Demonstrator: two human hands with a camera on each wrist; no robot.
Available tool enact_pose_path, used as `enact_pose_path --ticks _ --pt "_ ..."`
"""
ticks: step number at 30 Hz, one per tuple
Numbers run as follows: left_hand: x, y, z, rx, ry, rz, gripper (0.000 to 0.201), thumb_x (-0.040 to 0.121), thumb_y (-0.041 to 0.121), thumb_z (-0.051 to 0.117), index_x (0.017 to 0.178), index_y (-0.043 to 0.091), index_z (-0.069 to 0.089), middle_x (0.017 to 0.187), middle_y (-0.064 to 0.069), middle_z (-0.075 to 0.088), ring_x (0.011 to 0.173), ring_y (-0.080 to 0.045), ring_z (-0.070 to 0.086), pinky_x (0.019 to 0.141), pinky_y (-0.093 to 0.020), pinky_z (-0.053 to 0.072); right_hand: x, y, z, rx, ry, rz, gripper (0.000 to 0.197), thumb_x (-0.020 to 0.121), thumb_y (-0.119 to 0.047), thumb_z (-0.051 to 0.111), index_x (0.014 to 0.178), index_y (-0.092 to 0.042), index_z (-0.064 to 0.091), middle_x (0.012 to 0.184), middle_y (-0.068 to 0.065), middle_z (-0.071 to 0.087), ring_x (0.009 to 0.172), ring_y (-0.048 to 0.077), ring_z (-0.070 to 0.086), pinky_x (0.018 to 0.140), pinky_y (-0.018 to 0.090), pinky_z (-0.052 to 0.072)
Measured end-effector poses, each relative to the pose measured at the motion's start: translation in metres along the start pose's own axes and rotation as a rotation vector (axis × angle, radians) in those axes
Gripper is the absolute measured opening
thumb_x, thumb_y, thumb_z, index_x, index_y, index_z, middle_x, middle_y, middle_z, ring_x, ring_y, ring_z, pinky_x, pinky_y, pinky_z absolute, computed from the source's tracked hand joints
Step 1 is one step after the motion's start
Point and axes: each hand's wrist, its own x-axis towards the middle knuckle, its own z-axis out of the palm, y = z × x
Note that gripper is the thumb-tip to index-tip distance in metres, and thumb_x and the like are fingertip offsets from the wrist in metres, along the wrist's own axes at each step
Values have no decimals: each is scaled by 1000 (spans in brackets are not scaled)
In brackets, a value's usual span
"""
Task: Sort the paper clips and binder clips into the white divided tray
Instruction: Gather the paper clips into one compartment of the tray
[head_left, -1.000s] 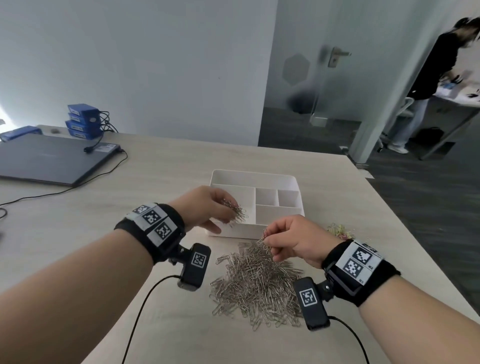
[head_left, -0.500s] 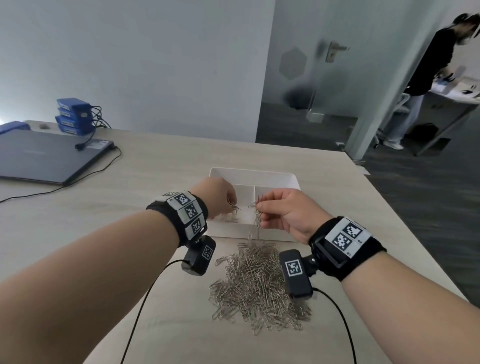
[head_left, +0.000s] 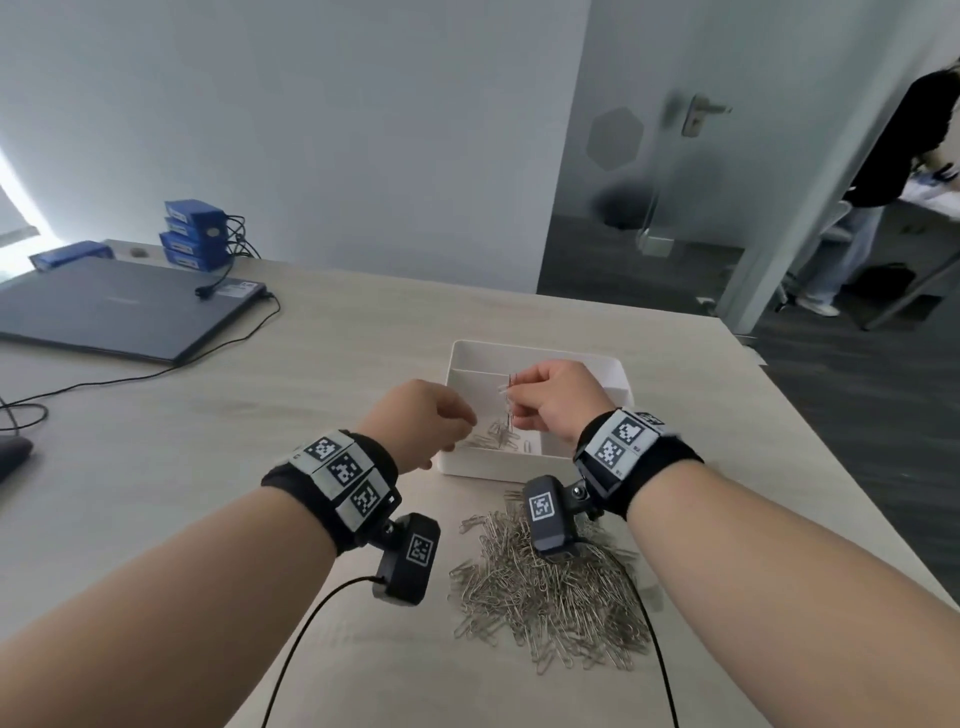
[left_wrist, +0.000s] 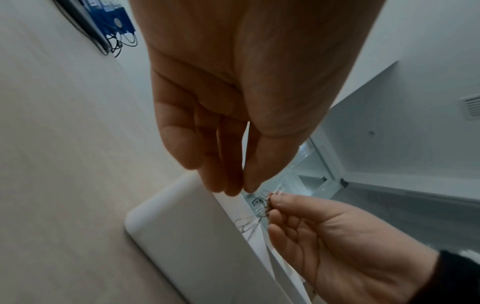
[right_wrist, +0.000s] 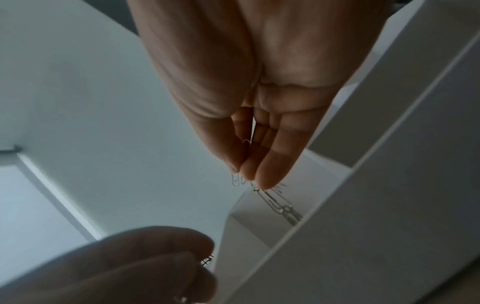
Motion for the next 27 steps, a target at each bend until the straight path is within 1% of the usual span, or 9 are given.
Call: enact_pose_path --ticks 5,8,12,16,19,21,23,25,27 --pt "-19 -6 4 -23 -56 -22 16 89 18 63 92 28 75 84 4 76 78 -16 73 56 -33 61 -5 13 4 -208 -32 12 11 83 -1 70 85 -12 68 79 10 71 69 24 68 78 45 63" --pt "-29 -7 8 -2 -115 -29 16 92 19 60 95 29 73 89 8 75 82 -11 72 58 -29 60 -16 13 -4 -210 -56 -15 15 86 0 70 94 -13 69 88 8 69 73 21 69 74 39 63" --pt "-41 -8 16 118 -213 -19 18 95 27 58 101 33 73 98 7 74 82 -15 69 64 -27 58 -41 15 -26 -252 -98 -60 14 90 -6 68 102 -12 69 90 7 69 78 17 67 69 32 61" --pt "-53 -3 25 259 -266 29 28 96 31 55 121 33 69 121 11 67 103 -7 61 92 -22 45 -70 25 -52 -292 -111 -60 12 91 -8 67 102 -11 70 88 7 70 75 15 67 65 27 60" --pt "-59 5 34 329 -304 63 35 98 37 53 131 30 63 128 9 63 112 -9 59 97 -24 43 -87 35 -68 -288 -122 -39 10 92 -8 66 99 -12 72 83 11 70 73 19 66 68 32 60" --pt "-60 9 40 364 -319 84 39 97 38 53 135 30 59 136 7 59 121 -13 56 103 -28 42 -98 43 -78 -348 -144 -20 9 93 -13 67 99 -15 72 84 10 72 72 16 66 68 32 60" --pt "-57 13 46 418 -355 118 48 93 38 56 140 27 55 144 5 53 129 -16 51 108 -32 41 -108 48 -85 -446 -185 -1 10 92 -21 68 102 -20 72 91 3 73 74 11 67 67 29 60" --pt "-54 17 51 516 -400 141 62 88 48 60 144 25 49 148 3 49 132 -20 48 111 -39 41 -116 49 -90 -622 -251 21 22 93 -31 67 113 -24 69 106 -5 69 81 8 66 66 22 56" --pt "-51 22 58 600 -412 125 78 81 64 61 147 26 44 149 1 44 134 -25 43 110 -44 41 -119 50 -91 -813 -294 21 45 90 -44 67 131 -28 60 124 -7 61 95 6 61 78 19 50"
